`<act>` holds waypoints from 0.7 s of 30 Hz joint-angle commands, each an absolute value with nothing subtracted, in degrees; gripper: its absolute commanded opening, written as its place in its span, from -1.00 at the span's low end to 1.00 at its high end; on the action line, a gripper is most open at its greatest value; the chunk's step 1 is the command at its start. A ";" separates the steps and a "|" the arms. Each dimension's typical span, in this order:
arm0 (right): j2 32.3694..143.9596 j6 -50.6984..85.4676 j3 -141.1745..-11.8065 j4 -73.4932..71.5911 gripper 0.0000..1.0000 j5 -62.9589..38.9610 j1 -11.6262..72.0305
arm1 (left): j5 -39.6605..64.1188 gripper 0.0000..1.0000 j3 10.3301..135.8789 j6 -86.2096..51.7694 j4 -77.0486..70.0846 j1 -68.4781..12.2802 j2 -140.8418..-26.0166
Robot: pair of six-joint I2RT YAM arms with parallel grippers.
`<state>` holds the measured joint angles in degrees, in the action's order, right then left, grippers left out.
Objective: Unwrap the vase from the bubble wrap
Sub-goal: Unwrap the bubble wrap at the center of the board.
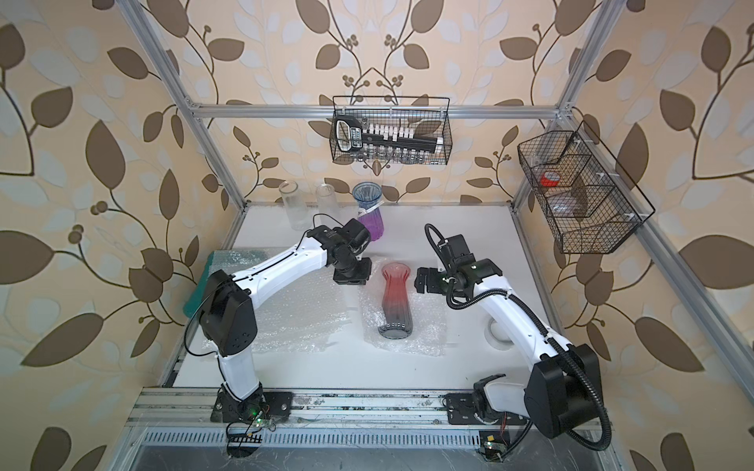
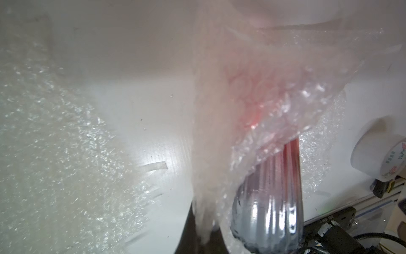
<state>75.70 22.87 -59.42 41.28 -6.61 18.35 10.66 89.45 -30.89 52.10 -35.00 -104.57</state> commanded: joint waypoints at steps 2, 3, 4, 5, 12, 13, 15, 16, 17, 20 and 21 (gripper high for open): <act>79.94 22.54 -63.91 41.43 0.99 -7.27 21.30 | 14.32 -0.94 84.15 -28.63 50.20 -31.00 -101.04; 81.63 22.55 -65.14 41.60 0.99 -7.80 22.13 | 14.63 -0.92 83.15 -28.27 49.99 -30.31 -101.01; 83.13 22.65 -66.18 41.85 0.98 -8.53 22.74 | 15.43 -0.90 81.91 -28.04 49.66 -29.79 -100.98; 84.69 22.66 -67.32 42.09 0.99 -9.02 23.28 | 15.94 -0.88 80.86 -27.91 49.14 -29.56 -101.01; 95.01 21.83 -74.97 45.86 0.99 -7.07 25.25 | 17.81 -0.46 73.44 -30.36 43.81 -29.18 -101.22; 95.89 21.88 -75.79 46.47 0.99 -6.05 25.29 | 17.55 -0.30 72.56 -30.90 43.31 -29.10 -101.21; 97.46 21.92 -76.92 46.94 0.99 -4.20 25.30 | 15.96 0.12 71.43 -31.92 43.42 -28.86 -101.68; 98.20 21.89 -77.23 46.97 0.98 -3.47 25.25 | 15.06 0.34 71.00 -32.25 43.96 -28.66 -101.94; 98.85 21.84 -77.59 46.93 0.99 -3.00 25.32 | 14.26 0.49 70.77 -32.40 44.39 -28.48 -102.06; 101.72 21.19 -79.31 47.75 0.99 -2.22 25.53 | 11.11 0.86 70.40 -31.96 45.71 -28.39 -100.47; 102.73 20.78 -79.82 47.89 0.99 -1.83 25.73 | 9.72 0.97 70.48 -31.58 46.30 -28.39 -99.38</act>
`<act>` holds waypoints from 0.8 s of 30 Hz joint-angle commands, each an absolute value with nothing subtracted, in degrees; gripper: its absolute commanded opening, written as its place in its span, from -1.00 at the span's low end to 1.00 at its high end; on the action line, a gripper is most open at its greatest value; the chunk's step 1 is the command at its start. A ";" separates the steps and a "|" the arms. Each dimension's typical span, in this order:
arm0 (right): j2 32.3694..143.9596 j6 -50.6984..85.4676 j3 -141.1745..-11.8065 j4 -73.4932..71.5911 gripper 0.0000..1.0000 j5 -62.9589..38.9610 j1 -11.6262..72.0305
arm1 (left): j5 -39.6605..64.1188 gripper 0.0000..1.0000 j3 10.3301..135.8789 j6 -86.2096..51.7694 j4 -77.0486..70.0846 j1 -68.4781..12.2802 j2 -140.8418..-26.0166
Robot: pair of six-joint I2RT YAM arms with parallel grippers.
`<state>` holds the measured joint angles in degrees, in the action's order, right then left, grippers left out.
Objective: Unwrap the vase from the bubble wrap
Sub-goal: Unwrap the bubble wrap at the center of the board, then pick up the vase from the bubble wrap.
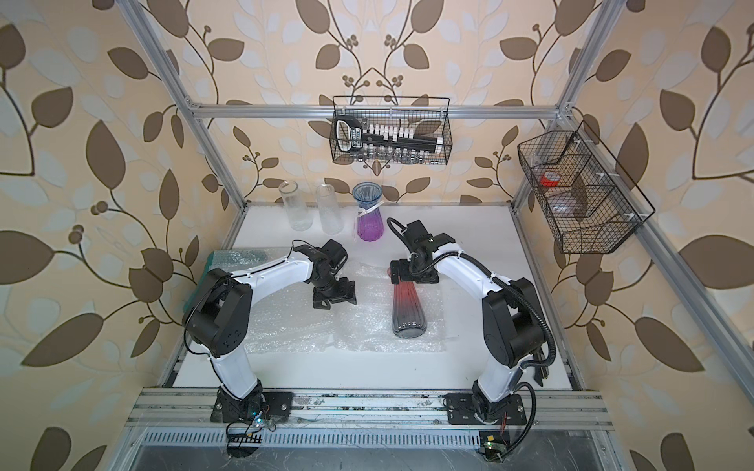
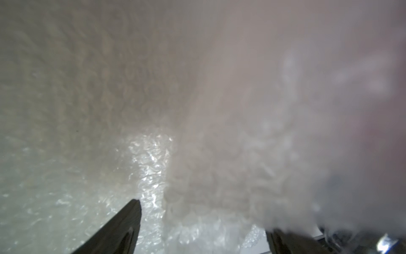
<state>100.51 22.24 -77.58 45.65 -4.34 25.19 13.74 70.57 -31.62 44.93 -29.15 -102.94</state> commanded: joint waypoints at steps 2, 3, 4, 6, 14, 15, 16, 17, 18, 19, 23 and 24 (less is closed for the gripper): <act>104.47 20.23 -80.34 47.96 0.99 -0.49 25.92 | 7.11 0.98 70.88 -30.61 47.14 -28.39 -96.99; 105.37 20.01 -80.55 47.98 0.99 0.02 25.91 | 5.46 0.98 71.01 -30.04 47.72 -28.43 -95.62; 106.32 19.85 -80.70 47.97 0.98 0.43 25.88 | 3.87 0.98 71.06 -29.46 48.19 -28.39 -94.22; 107.58 19.72 -81.25 47.62 0.99 0.46 25.87 | 1.32 0.98 70.38 -28.54 48.47 -28.39 -91.33; 110.73 19.47 -81.68 46.36 0.96 1.31 25.91 | 0.71 0.98 63.11 -28.52 42.27 -28.39 -78.99; 111.13 19.43 -81.54 46.12 0.95 1.31 25.88 | 0.82 0.98 62.49 -29.02 41.74 -28.39 -78.25; 111.50 19.48 -81.42 45.94 0.92 1.24 25.89 | 1.01 0.98 62.04 -29.41 41.29 -28.39 -77.76; 111.86 19.49 -81.39 45.88 0.90 1.14 25.87 | 1.34 0.98 61.67 -29.72 41.07 -28.39 -77.63; 112.19 19.50 -81.30 45.70 0.87 0.95 25.93 | 1.63 0.98 61.40 -29.94 40.80 -28.39 -77.59; 112.40 19.49 -81.15 45.46 0.85 0.81 25.93 | 1.91 0.98 61.33 -30.18 40.78 -28.39 -77.68; 112.34 19.22 -80.10 44.69 0.70 1.01 25.87 | 4.12 0.98 61.40 -30.67 40.34 -28.54 -78.62; 112.32 19.08 -79.80 44.57 0.64 1.01 25.91 | 4.79 0.98 61.80 -30.59 40.26 -28.71 -78.87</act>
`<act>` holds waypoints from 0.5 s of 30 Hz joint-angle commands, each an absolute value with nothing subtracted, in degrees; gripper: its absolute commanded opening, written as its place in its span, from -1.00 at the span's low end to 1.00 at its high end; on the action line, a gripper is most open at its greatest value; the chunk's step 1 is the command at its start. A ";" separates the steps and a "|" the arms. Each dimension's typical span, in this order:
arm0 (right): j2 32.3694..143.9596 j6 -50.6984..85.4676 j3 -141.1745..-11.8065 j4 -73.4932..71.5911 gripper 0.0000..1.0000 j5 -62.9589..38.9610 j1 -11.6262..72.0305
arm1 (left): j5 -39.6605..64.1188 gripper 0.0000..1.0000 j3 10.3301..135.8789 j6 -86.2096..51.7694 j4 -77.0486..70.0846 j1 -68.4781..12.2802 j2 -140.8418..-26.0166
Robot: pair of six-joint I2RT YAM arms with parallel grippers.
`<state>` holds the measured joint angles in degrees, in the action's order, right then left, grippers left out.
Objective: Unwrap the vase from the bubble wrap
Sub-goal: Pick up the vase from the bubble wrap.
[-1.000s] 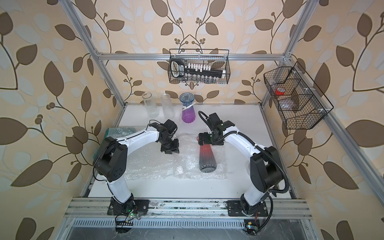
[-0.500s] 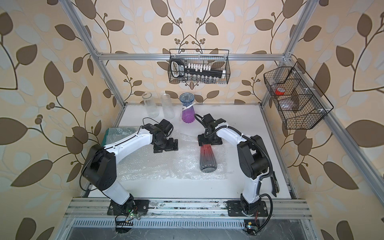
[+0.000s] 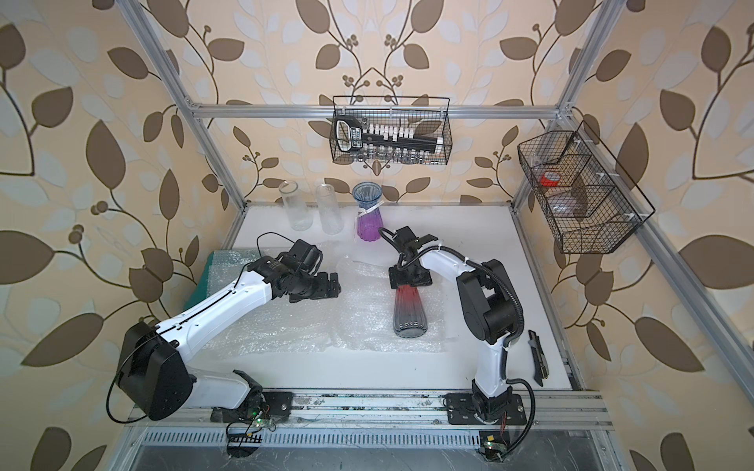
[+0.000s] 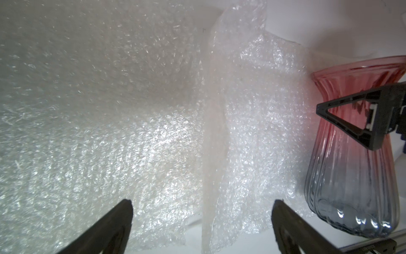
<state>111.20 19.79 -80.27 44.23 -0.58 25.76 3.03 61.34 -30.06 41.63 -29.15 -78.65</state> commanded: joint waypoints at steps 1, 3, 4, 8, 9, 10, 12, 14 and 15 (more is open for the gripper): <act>112.26 19.02 -79.49 44.43 0.56 1.02 25.84 | 5.45 0.98 62.40 -30.37 40.17 -29.06 -79.11; 112.00 19.00 -78.93 44.25 0.41 0.96 25.89 | 5.59 0.98 64.12 -30.28 41.30 -29.65 -80.41; 111.74 19.08 -78.69 44.13 0.34 0.80 25.86 | 5.33 0.98 65.25 -30.40 42.42 -29.91 -81.41; 110.02 19.37 -77.47 43.86 0.02 0.03 25.88 | 5.54 0.98 67.66 -31.41 44.56 -30.53 -84.96; 109.30 19.18 -77.15 43.72 -0.08 -0.37 25.80 | 5.69 0.98 68.05 -31.57 44.71 -30.80 -85.21; 108.67 18.99 -76.93 43.91 -0.17 -0.59 25.82 | 5.80 0.98 68.51 -31.79 44.97 -30.97 -85.40; 107.55 18.64 -76.56 44.37 -0.31 -0.77 25.82 | 5.93 0.98 69.07 -31.86 45.22 -31.31 -85.60; 105.96 18.51 -76.39 44.97 -0.41 -1.59 25.75 | 6.27 0.98 69.34 -31.89 44.87 -31.46 -85.56; 104.71 18.61 -76.26 45.13 -0.45 -1.96 25.74 | 6.64 0.98 69.56 -31.69 44.69 -31.50 -85.59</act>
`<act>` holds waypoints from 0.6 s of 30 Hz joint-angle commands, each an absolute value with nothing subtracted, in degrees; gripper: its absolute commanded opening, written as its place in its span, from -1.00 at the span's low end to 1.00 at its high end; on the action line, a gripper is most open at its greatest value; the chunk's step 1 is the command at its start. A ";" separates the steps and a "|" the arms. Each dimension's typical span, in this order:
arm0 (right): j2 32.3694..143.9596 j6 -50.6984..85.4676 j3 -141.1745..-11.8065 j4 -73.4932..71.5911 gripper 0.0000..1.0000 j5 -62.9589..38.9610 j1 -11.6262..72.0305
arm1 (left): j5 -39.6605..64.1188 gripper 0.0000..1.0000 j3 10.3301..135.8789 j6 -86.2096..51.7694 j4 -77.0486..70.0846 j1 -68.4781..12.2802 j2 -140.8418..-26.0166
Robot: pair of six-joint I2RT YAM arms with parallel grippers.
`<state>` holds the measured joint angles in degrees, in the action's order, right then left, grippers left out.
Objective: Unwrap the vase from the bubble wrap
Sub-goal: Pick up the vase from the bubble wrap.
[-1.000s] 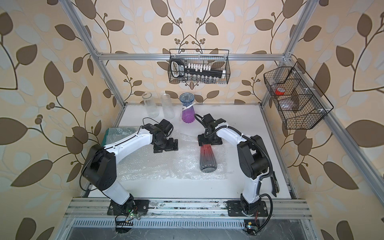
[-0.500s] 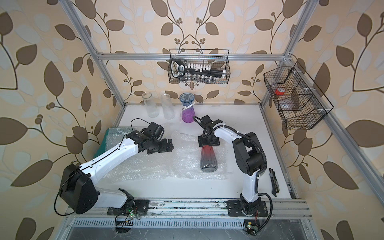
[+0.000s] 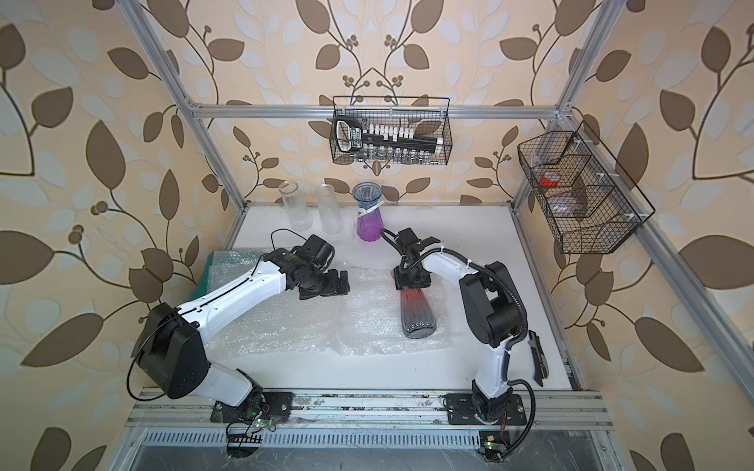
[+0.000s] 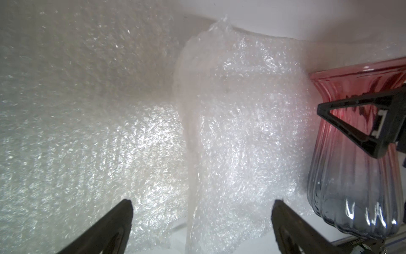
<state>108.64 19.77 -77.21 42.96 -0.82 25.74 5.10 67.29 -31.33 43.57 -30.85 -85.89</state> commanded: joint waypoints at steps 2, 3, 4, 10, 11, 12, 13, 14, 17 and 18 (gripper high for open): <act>102.33 18.85 -76.20 45.26 -0.53 -2.70 25.75 | 7.88 0.98 69.99 -31.20 44.31 -31.64 -86.08; 100.94 18.99 -76.07 45.15 -0.58 -3.01 25.75 | 8.18 0.98 70.26 -31.04 44.30 -31.78 -86.41; 99.56 19.06 -75.94 44.82 -0.62 -3.60 25.71 | 8.35 0.98 70.39 -30.86 44.30 -31.96 -86.72; 92.90 19.69 -73.44 41.20 -0.98 -6.48 25.37 | 10.02 0.98 69.52 -31.68 41.94 -32.17 -86.66; 91.70 19.44 -72.76 40.11 -1.00 -7.27 25.39 | 10.37 0.98 69.52 -31.66 41.76 -32.17 -86.77; 90.11 19.12 -71.69 38.73 -1.00 -7.91 25.40 | 10.67 0.98 69.61 -31.63 41.62 -32.17 -86.83; 88.32 18.78 -70.57 37.09 -1.00 -8.65 25.33 | 10.88 0.98 69.61 -31.53 41.53 -32.17 -86.99; 86.68 18.56 -69.44 35.46 -1.00 -9.30 25.38 | 11.06 0.98 69.61 -31.42 41.49 -32.17 -87.08; 80.14 18.46 -65.39 28.85 -1.00 -10.50 25.22 | 11.90 0.98 69.46 -31.03 41.31 -32.17 -87.21; 78.09 18.50 -64.01 26.20 -1.00 -10.55 24.98 | 12.14 0.98 69.35 -30.91 41.25 -32.17 -87.28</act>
